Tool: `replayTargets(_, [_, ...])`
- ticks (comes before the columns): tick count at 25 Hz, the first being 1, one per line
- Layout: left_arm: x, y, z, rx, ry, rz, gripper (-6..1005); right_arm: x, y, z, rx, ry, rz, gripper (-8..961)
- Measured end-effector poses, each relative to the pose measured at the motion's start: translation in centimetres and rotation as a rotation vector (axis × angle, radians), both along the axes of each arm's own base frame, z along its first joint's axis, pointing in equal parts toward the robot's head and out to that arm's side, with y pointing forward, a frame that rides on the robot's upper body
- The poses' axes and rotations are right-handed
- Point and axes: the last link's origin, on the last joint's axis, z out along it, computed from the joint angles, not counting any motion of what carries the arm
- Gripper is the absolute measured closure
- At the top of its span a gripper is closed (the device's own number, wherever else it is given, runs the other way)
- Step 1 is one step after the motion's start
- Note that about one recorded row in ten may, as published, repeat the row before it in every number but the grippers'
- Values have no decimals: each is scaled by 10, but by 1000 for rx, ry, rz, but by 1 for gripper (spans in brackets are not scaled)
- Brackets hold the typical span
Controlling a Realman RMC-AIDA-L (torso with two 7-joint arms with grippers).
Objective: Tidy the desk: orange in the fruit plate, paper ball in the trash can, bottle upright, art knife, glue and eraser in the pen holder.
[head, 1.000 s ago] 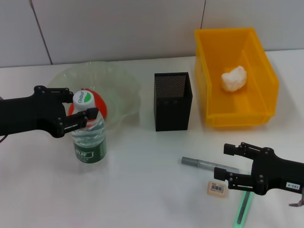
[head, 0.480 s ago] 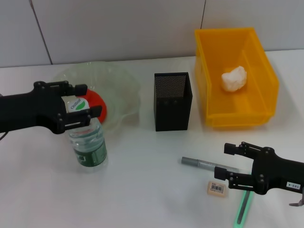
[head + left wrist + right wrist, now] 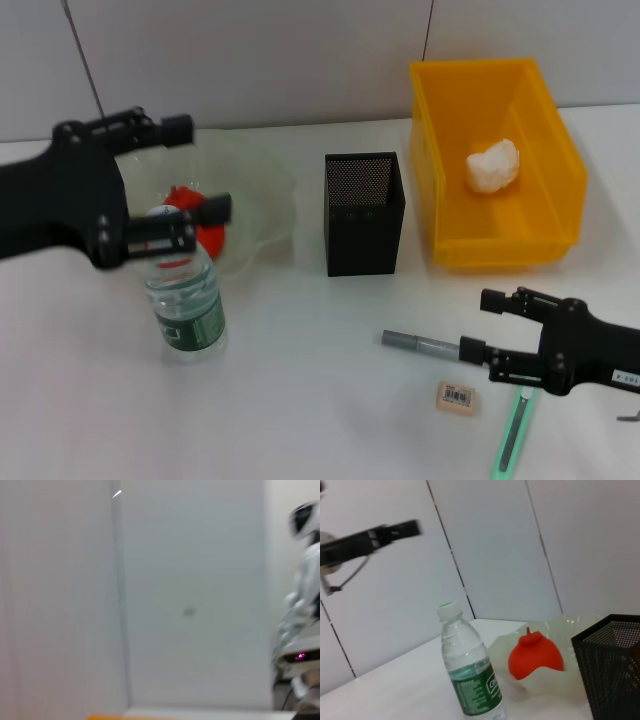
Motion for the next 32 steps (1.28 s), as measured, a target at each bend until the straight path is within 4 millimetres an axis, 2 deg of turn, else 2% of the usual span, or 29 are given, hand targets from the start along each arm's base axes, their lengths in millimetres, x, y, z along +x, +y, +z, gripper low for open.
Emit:
replayTargets(4, [-1,-20,-13,-21,-69,-137,181,-3,5,16,13,-8,-7,119])
replayTargets(5, [-1,-20,-13,-21,-69,-137,181,-8,8,31,23,-20,-3,119])
replayTargets(6, [-13,-27,-29,-41,-86,-154,181,-8,8,31,23,-20,-3,119])
replayTargets(8, [-21,-31,-40,-56,-91,-150,181,-15,10,46,24,-35,0,119])
replayTargets(10, [-41,-39,-61,-80,-112,-125,181,-28,14,67,3,-92,11,119])
replayTargets(12, [-50,-43,-71,-80,-122,-116,181,-32,16,73,-14,-121,8,119])
replayTargets(14, [-60,-48,-82,-80,-133,-102,181,-44,20,85,-52,-198,-2,119])
replayTargets(15, [-68,-52,-91,-82,-140,-85,181,-56,23,94,-92,-273,-16,119])
replayTargets(17, [-73,-55,-98,-78,-138,-77,181,-62,24,98,-114,-305,-31,119])
replayTargets(20, [-80,-59,-108,-79,-130,-60,181,-87,34,109,-173,-404,-101,119])
replayTargets(21, [-86,-61,-116,-82,-122,-32,181,-87,34,109,-173,-404,-101,119])
replayTargets(24, [-90,-61,-121,-85,-112,0,181,-99,39,114,-254,-501,-192,119])
replayTargets(25, [-92,-61,-124,-86,-104,19,181,-102,41,114,-319,-577,-271,119])
replayTargets(26, [-92,-61,-124,-86,-104,19,181,-102,41,114,-319,-577,-271,119])
replayTargets(30, [-96,-63,-125,-79,-109,46,182,-103,46,103,-410,-769,-459,119])
replayTargets(32, [-96,-63,-126,-81,-109,53,182,-102,47,99,-420,-794,-470,119])
